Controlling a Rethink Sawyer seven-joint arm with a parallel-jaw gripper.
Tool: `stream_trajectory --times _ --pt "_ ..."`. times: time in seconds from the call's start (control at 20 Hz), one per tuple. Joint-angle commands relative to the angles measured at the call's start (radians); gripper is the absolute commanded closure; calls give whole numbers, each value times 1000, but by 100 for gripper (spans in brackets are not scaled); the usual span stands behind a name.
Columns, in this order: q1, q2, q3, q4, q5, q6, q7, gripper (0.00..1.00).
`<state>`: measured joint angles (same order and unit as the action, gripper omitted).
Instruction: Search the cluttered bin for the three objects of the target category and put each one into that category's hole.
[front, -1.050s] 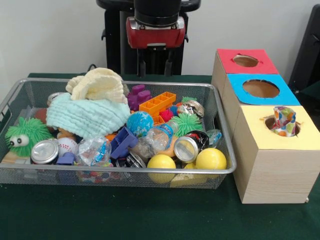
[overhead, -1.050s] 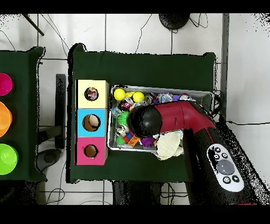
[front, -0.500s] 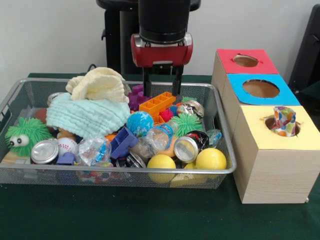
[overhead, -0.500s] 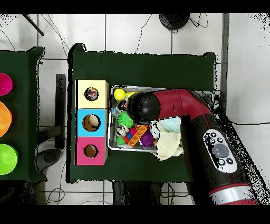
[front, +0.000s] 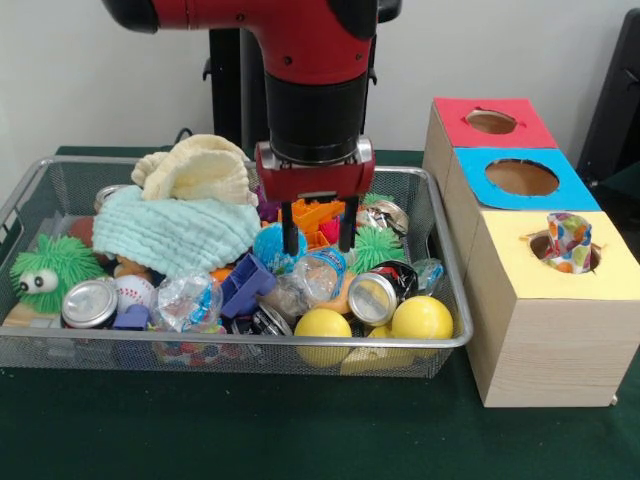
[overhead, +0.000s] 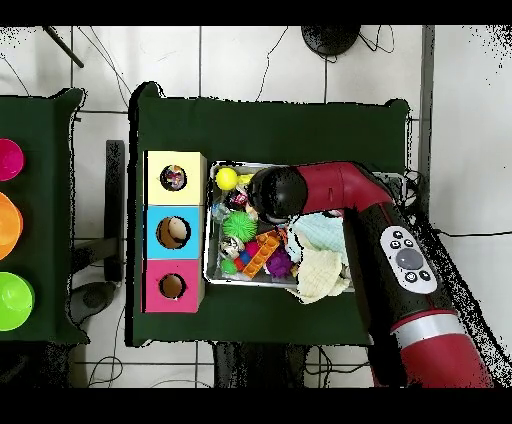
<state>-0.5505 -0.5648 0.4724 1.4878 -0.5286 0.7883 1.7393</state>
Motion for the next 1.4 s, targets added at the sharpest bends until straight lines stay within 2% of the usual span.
stream_trajectory --times 0.05,0.75,1.4 --pt "-32 75 -11 -55 -55 -52 -78 0" --pt "-59 163 -20 -41 -109 -184 -57 0" --pt "-66 218 -48 -67 -146 -233 -65 0"
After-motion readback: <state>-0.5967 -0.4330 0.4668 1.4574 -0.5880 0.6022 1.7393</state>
